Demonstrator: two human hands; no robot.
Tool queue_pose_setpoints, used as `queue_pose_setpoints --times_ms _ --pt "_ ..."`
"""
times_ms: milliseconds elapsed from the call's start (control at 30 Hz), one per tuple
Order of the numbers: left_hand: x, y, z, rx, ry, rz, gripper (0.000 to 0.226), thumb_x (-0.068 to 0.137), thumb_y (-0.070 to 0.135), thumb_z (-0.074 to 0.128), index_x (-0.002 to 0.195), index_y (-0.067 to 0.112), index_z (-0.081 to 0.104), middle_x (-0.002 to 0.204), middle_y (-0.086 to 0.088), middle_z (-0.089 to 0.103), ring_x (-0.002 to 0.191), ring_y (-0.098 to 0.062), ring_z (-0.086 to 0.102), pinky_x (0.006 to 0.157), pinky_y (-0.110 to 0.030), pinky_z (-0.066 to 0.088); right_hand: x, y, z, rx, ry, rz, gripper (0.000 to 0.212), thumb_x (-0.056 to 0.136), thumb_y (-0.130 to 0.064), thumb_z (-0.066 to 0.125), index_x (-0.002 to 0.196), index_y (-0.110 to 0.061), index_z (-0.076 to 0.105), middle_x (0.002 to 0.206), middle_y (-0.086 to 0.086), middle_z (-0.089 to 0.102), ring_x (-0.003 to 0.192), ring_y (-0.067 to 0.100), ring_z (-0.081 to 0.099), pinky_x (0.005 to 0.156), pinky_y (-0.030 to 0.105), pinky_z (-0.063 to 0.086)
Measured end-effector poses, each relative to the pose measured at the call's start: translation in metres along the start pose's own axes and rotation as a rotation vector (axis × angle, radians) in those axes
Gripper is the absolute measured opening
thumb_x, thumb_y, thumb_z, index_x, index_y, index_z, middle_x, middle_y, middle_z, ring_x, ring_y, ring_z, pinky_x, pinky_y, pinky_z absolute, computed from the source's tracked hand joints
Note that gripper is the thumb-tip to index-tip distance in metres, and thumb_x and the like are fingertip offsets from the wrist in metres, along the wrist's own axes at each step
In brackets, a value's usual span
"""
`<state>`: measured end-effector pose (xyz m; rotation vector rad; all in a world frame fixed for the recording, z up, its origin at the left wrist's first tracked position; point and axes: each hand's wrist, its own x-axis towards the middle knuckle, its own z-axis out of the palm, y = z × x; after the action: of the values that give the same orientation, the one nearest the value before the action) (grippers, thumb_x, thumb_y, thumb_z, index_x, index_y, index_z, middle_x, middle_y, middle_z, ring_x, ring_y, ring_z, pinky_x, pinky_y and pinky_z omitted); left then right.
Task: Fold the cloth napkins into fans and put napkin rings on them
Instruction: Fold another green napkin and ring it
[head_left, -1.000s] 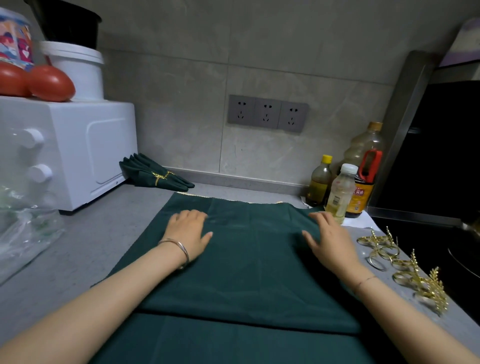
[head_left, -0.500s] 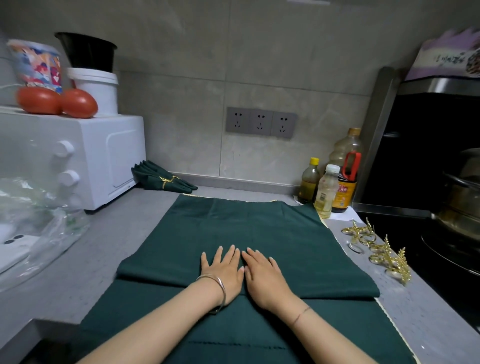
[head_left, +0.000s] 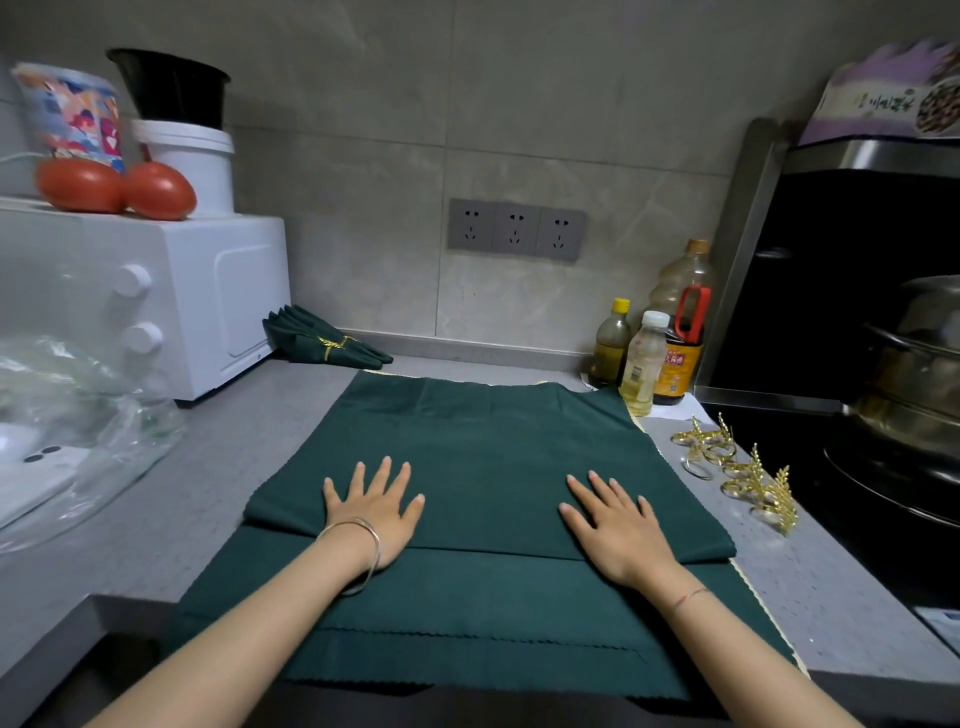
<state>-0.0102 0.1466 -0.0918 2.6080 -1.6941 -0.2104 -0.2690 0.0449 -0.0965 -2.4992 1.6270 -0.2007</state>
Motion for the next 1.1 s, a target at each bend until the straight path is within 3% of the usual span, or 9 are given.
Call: queue_pose_setpoints --times_ms 267,533,633,833,1033,1100 --pt "0.003 -0.034 -0.004 -0.014 0.027 -0.093 0.070 0.094 0.065 0.010 0.152 0.029 -0.006 0.160 0.006 -0.011 0.147 -0.023 -0.009 0.116 -0.053 -0.002 -0.004 0.047 -0.012 -0.018 0.010 0.100 0.060 0.097 -0.056 0.021 0.151 -0.033 0.007 0.160 -0.006 0.001 0.147 0.014 0.000 0.118 0.034 0.002" --pt "0.007 -0.073 -0.006 -0.070 0.069 -0.134 0.076 0.093 0.067 0.014 0.153 0.023 -0.002 0.160 0.001 -0.009 0.148 -0.021 -0.004 0.119 -0.042 0.003 0.005 0.061 -0.017 -0.052 -0.064 0.178 0.063 0.099 -0.054 0.017 0.152 -0.024 0.004 0.160 -0.001 -0.003 0.147 0.017 -0.004 0.117 0.040 -0.004" --pt "0.008 -0.072 -0.005 -0.064 0.076 -0.129 0.076 0.093 0.066 0.014 0.153 0.022 -0.003 0.160 0.001 -0.009 0.148 -0.022 -0.004 0.119 -0.041 0.002 0.020 0.042 -0.024 -0.001 -0.033 0.138 0.062 0.098 -0.053 0.025 0.151 -0.021 0.016 0.160 0.001 0.007 0.147 0.018 0.004 0.117 0.040 0.000" --pt "0.010 -0.072 -0.003 -0.064 0.086 -0.132 0.075 0.093 0.066 0.013 0.153 0.023 -0.004 0.160 0.001 -0.011 0.148 -0.021 -0.006 0.119 -0.041 0.000 0.090 -0.043 -0.034 0.016 0.018 -0.190 0.059 0.095 -0.049 0.044 0.143 -0.015 0.037 0.153 0.005 0.032 0.142 0.019 0.026 0.115 0.034 0.020" --pt "0.010 -0.072 -0.002 -0.066 0.109 -0.127 0.075 0.093 0.065 0.012 0.153 0.023 -0.004 0.160 0.001 -0.011 0.148 -0.021 -0.007 0.120 -0.041 -0.001 0.148 -0.098 -0.026 0.026 -0.142 -0.120 0.060 0.094 -0.054 0.041 0.140 -0.015 0.040 0.146 0.008 0.039 0.133 0.026 0.039 0.110 0.038 0.030" --pt "0.011 -0.072 -0.001 -0.068 0.115 -0.128 0.075 0.093 0.065 0.012 0.153 0.023 -0.004 0.160 0.001 -0.011 0.147 -0.020 -0.007 0.120 -0.041 -0.001 0.162 -0.108 -0.020 -0.018 -0.122 -0.094 0.061 0.092 -0.058 0.042 0.135 -0.015 0.045 0.139 0.008 0.043 0.129 0.028 0.042 0.107 0.040 0.034"
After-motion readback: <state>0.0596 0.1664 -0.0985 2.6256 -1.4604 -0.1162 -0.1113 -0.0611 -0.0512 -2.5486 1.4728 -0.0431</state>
